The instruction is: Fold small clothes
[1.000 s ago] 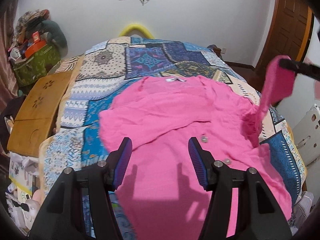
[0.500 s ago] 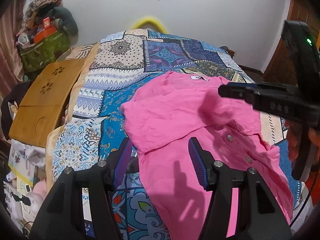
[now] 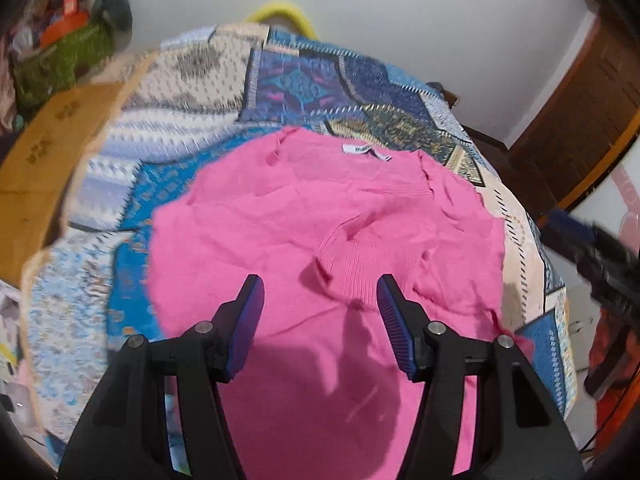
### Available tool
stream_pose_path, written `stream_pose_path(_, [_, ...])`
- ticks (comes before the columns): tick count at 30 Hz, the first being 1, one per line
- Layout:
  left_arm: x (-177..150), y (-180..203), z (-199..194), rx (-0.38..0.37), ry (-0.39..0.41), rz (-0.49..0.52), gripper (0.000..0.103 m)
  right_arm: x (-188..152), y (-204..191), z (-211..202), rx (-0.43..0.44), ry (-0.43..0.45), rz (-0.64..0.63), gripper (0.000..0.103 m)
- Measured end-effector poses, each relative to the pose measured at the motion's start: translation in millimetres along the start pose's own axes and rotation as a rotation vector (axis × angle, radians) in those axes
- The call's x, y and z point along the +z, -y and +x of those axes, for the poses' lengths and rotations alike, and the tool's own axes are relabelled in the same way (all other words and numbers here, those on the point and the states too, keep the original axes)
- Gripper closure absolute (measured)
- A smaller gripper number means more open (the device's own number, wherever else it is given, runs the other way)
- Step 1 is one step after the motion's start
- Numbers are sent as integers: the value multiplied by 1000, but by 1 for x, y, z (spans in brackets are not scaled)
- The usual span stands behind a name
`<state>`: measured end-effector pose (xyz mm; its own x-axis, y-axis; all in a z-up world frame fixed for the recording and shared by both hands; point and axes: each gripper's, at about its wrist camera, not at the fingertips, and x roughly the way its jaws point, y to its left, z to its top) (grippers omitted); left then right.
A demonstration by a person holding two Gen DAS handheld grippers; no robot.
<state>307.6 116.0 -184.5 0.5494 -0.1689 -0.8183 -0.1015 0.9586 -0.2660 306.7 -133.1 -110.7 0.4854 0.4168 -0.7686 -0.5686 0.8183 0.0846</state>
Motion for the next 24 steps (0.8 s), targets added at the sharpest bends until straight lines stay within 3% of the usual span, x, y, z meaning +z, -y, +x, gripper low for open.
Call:
stream_pose_path(2, [3,-2,15,-17,-32,-30,48,-12,17,5,-12,-10,27,50])
stream_pose_path(4, [6,-1,28,-35,-63,-46,65,-22,30,11,-16,-24,59,50])
stream_pose_path(5, [7,0,32,-45,-74,-45,86,-27,37,16,-14,-45,80,50])
stream_pose_path(6, [7,2,35,-52,-78,-38,97,-30,43,21,-9,-64,99,50])
stream_pose_path(12, [17,20,20,-80,-28,53,101,-44,60,47,50,-111,177,51])
stream_pose_path(18, [50,15,-8,-87,33,92,101,-41,54,62,76,-102,147,77])
stream_pose_path(24, [64,-17,17,16,-9,61,101,-34,55,70,74,-82,123,86])
